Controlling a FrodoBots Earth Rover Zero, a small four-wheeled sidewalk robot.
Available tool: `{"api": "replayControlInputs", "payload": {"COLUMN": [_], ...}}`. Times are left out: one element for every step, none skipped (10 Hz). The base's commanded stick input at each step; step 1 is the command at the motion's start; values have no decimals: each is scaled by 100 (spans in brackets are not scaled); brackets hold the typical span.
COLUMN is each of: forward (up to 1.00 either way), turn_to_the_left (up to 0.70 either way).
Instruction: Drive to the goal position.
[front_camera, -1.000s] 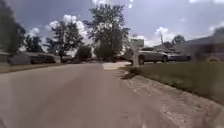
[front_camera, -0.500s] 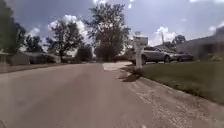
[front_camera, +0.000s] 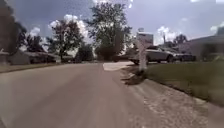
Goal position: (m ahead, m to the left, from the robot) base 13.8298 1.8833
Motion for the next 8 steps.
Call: {"api": "replayControlInputs", "payload": {"forward": [70,70,70,70,70,70,70,70], "turn_to_the_left": [0,0,0,0,0,0,0,0]}}
